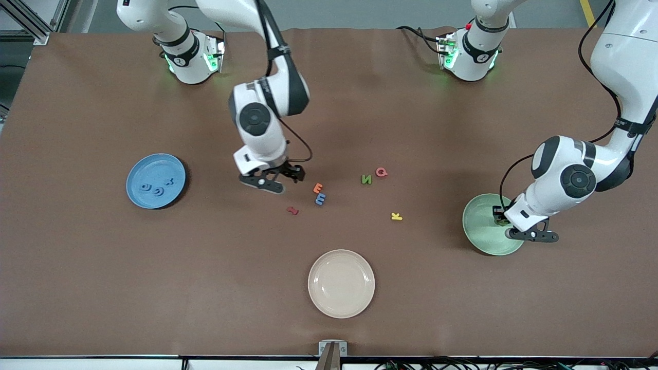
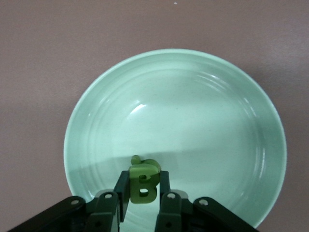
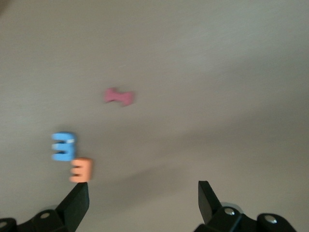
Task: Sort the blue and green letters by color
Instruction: 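Grasp the blue 3 among the letters with the right gripper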
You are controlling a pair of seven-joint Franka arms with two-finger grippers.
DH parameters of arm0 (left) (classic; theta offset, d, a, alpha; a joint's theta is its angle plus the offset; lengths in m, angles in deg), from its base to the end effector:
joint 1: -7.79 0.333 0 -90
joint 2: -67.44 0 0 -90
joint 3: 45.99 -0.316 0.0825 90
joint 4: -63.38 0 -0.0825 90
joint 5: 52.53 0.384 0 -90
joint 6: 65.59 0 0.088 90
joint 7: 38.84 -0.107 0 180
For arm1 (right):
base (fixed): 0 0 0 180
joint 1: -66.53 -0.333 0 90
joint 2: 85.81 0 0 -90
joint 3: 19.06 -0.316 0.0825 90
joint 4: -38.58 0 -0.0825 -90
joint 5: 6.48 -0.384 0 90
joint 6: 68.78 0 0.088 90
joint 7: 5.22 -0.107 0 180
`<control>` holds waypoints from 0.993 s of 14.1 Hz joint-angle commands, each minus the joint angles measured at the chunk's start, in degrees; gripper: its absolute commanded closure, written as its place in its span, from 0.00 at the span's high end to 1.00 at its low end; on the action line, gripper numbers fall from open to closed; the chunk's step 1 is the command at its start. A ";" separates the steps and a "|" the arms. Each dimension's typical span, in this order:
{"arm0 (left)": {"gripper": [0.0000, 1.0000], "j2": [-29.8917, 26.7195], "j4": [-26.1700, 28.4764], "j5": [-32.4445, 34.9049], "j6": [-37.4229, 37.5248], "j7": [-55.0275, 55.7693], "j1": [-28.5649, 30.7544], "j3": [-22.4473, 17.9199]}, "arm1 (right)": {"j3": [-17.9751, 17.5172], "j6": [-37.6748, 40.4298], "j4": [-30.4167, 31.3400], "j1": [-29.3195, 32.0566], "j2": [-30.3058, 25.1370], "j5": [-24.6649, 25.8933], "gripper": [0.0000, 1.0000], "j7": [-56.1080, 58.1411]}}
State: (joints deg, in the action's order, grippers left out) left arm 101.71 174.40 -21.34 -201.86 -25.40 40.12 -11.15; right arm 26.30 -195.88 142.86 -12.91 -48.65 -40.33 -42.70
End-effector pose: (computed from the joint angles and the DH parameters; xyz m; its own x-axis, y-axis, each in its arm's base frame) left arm 0.6177 -0.0070 0.2188 0.9912 -0.1324 0.0008 -0.1322 -0.9904 -0.0393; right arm 0.4967 0.4077 0.2640 0.9456 -0.3250 -0.0138 -0.3251 -0.9456 -0.0082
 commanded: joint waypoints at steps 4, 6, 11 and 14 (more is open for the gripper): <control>0.01 -1.41 2.09 1.07 -2.07 -0.62 1.16 0.31 | -7.74 0.81 -15.41 7.63 11.25 -0.52 1.00 -7.42; 0.01 -1.23 2.18 1.07 -2.33 -0.62 1.16 0.31 | -7.83 0.90 -18.32 8.33 13.72 -0.52 0.98 -8.57; 0.03 0.00 2.09 0.98 -3.82 -0.62 1.25 0.14 | -10.20 0.72 -22.54 10.62 16.97 -0.26 0.88 -8.93; 0.04 0.00 2.09 0.98 -3.83 -0.62 1.25 0.13 | -10.64 -0.86 -22.64 10.62 17.59 -0.43 0.81 -9.01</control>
State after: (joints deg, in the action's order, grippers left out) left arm 102.08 175.79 -21.19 -204.63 -25.48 40.74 -11.24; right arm 16.81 -196.39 122.51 -3.59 -32.16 -40.32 -50.76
